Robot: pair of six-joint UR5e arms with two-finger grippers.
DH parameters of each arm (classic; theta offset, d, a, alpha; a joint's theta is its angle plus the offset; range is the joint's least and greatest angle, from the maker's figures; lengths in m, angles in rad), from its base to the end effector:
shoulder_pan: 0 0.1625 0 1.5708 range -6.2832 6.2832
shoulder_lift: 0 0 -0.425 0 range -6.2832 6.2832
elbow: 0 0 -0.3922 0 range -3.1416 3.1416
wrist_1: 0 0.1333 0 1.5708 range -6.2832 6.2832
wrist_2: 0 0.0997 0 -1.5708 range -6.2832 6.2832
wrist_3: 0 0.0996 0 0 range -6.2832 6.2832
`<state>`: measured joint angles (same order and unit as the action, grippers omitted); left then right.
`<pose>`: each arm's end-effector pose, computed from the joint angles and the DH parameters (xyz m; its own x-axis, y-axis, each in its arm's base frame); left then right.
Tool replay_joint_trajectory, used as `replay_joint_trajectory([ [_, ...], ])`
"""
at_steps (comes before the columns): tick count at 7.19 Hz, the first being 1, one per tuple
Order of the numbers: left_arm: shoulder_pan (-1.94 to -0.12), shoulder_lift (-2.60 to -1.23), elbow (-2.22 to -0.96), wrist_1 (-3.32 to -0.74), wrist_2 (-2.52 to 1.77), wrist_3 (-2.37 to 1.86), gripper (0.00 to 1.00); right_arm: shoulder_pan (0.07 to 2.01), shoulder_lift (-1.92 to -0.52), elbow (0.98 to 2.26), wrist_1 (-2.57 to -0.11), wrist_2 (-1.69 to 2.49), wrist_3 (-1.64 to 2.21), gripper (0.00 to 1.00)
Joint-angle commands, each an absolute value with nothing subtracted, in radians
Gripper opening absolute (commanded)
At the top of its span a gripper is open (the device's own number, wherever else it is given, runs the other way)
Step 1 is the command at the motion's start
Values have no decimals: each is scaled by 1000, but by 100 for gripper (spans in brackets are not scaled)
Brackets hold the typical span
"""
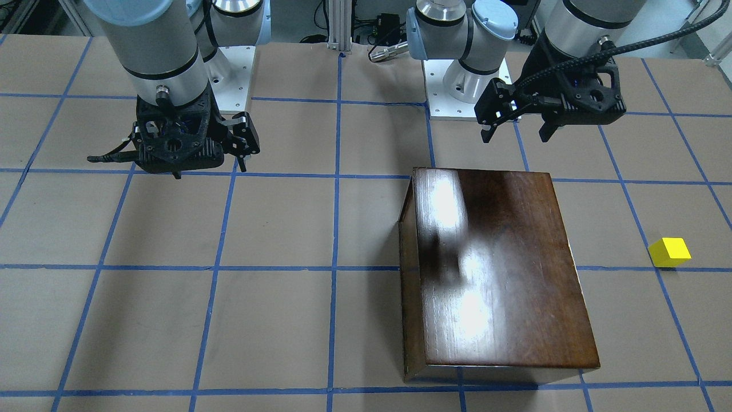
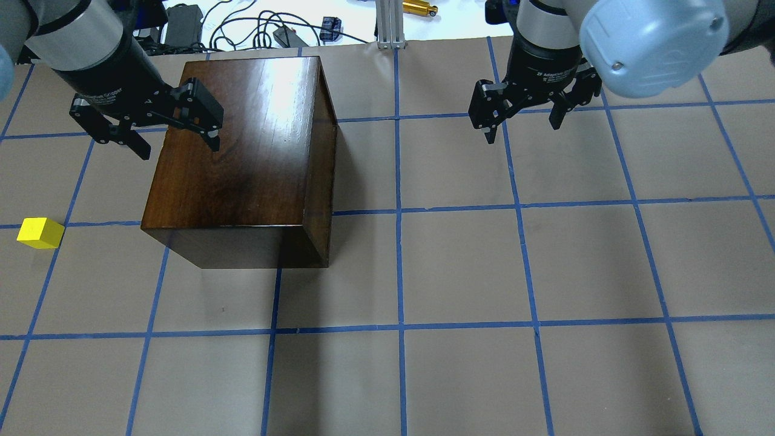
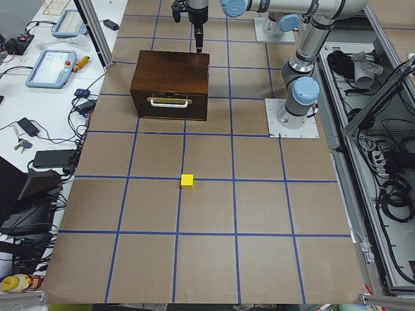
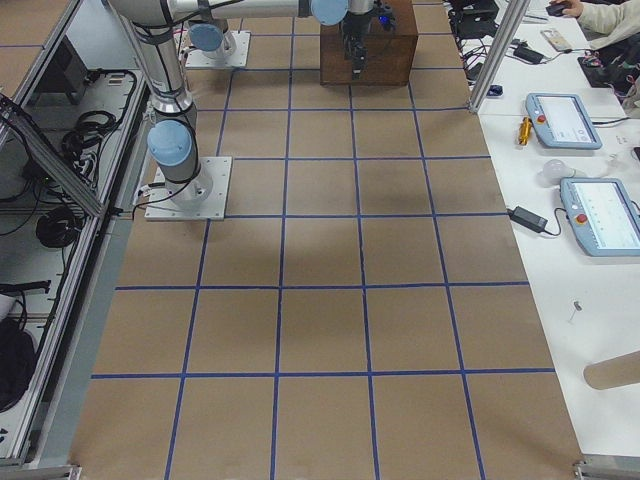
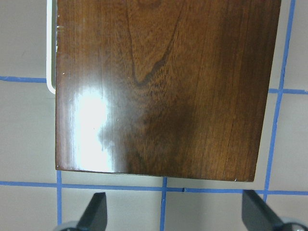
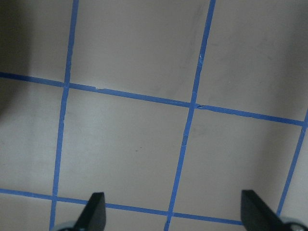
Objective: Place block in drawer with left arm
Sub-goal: 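Move the left gripper off the cabinet top toward the drawer side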
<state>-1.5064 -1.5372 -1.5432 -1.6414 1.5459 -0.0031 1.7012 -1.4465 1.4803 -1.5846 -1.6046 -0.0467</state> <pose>-0.1049 -0.4837 0.5107 -0.9974 -0.0677 0.0249 -0.0674 0.9977 0.0095 0.1994 -0.5209 0.4695 -0.9837 -0.1768 0.0328 -0.1761 0.9841 0.0216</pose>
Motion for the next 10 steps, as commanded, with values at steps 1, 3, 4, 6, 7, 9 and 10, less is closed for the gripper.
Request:
replay_joint_trajectory([
  [1, -1506, -1537, -1543, -1641, 1545, -3, 100, 1701, -1447, 1480, -1585, -1605, -46, 100],
  [3, -1506, -1537, -1543, -1640, 1546, -3, 100, 1701, -1447, 1480, -1585, -1605, -48, 100],
  [4, -1506, -1537, -1542, -1641, 1549, -3, 100, 1701, -1447, 1480, -1585, -1605, -48, 100],
  [6, -1506, -1537, -1543, -1640, 1581, 15, 100, 1701, -1447, 1480, -1585, -1605, -48, 100],
  [7, -1508, -1537, -1543, -1638, 1580, 15, 100, 1701, -1447, 1480, -1585, -1605, -48, 100],
  [9, -1505, -1540, -1543, -1637, 1580, 15, 100, 1701, -1447, 1480, -1585, -1605, -46, 100],
  [10, -1503, -1543, -1545, -1638, 1580, 15, 100, 1701, -1447, 1480, -1585, -1605, -46, 100],
])
